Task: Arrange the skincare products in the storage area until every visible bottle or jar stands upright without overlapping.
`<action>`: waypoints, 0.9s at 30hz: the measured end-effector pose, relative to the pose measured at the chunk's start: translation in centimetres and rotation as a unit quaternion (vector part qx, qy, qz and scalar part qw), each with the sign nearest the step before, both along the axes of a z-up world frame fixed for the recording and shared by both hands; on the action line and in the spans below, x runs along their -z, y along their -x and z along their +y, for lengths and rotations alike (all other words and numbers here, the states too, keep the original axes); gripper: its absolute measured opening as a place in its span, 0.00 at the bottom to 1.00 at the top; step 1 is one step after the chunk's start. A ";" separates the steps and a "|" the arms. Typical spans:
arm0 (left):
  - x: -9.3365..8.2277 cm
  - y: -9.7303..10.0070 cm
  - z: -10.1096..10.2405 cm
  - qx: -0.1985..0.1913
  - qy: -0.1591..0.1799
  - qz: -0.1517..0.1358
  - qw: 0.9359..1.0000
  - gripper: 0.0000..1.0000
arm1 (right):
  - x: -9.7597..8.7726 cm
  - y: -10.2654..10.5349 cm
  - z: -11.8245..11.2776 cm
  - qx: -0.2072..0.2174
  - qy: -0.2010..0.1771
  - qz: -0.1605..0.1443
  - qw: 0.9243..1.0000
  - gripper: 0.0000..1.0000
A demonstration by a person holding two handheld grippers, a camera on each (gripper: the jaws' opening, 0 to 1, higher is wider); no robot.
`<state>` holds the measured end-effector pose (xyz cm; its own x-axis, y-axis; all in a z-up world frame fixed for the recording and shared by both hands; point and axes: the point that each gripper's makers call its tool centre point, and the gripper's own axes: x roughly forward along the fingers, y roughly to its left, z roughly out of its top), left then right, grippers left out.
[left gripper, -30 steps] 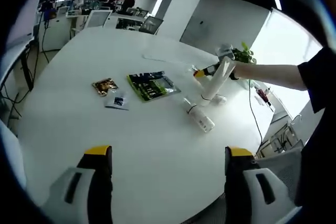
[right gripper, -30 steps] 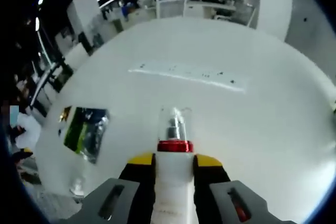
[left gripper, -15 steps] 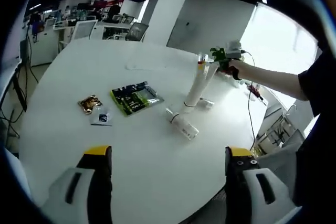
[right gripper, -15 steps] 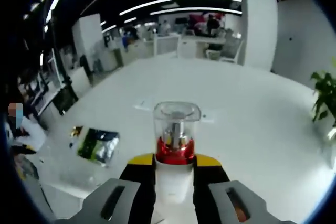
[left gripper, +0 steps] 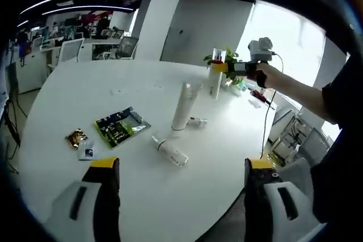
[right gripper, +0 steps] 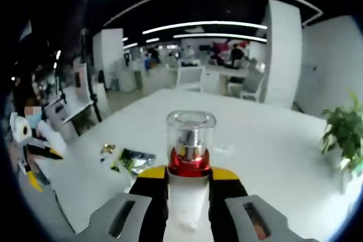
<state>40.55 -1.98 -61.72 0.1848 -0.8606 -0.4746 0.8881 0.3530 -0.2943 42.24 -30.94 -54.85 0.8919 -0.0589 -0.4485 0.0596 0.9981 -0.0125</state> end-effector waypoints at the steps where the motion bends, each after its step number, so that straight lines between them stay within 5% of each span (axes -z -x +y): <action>1: -0.2 0.3 -0.4 0.004 0.002 -0.004 1.000 0.85 | -0.6 0.8 0.8 -0.001 0.001 -0.004 1.000 0.17; 11: -1.8 2.9 -3.1 0.041 0.018 -0.026 0.999 0.86 | -3.0 5.2 10.0 -0.060 -0.003 -0.027 0.998 0.17; 21: -4.8 5.0 -6.1 0.056 0.057 -0.072 0.994 0.80 | -4.8 5.7 19.3 -0.122 -0.037 -0.050 0.991 0.17; 27: -7.6 5.3 -7.4 0.045 0.094 -0.111 0.988 0.72 | -6.3 5.8 22.7 -0.130 -0.044 -0.073 0.988 0.17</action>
<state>35.28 -9.39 -54.08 0.1850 -0.9472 -0.2619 0.9634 0.2275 -0.1419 36.46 -8.28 -48.59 0.9270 0.2141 -0.3079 -0.2044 0.9768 0.0639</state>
